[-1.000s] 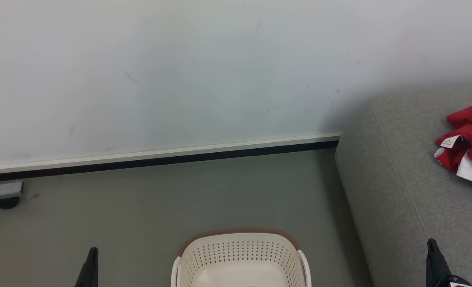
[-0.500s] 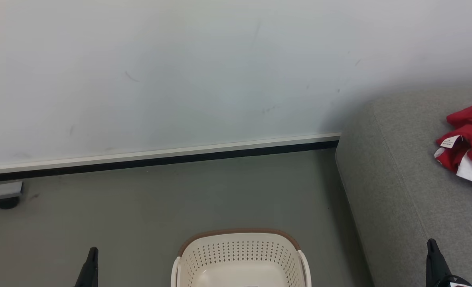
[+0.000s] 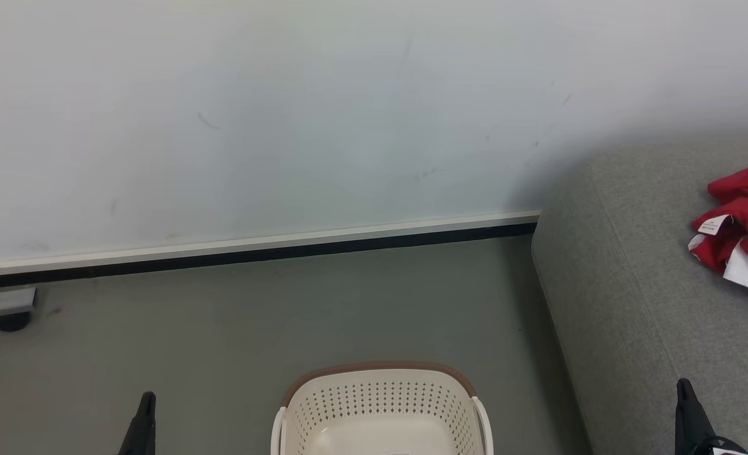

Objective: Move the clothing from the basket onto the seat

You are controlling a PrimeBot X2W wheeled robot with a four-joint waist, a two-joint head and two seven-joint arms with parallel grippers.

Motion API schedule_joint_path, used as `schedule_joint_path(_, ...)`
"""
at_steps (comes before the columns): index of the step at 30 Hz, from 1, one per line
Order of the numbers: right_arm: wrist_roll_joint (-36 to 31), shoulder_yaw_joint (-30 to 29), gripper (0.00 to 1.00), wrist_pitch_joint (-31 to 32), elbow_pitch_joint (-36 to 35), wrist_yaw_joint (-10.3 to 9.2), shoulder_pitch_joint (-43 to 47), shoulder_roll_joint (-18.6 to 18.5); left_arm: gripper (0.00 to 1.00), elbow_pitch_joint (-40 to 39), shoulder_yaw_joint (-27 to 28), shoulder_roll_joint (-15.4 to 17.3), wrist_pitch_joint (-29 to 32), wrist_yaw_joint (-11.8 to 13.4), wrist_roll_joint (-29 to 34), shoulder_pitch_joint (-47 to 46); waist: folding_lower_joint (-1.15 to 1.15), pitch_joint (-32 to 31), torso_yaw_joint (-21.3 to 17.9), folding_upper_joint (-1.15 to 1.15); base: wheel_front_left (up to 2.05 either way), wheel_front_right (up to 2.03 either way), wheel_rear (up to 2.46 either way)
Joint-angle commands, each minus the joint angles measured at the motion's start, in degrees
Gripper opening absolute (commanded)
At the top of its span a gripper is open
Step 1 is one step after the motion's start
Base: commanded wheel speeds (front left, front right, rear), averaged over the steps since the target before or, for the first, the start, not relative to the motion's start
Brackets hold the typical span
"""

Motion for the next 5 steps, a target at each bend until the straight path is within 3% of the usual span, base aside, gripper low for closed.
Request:
schedule_joint_path(1,-0.06,-0.09,0.0,0.14,-0.05,0.02,-0.37,0.11,0.0,0.12,0.1,0.28,0.1,-0.14,-0.19,-0.45,0.0,0.0,0.0,0.0,0.0,0.0,0.0)
schedule_joint_path(5,-0.1,-0.12,0.0,0.17,-0.05,0.02,-0.38,0.13,0.0,0.12,0.1,0.28,0.09,-0.14,-0.19,-0.45,0.0,0.0,0.0,0.0,0.0,0.0,0.0)
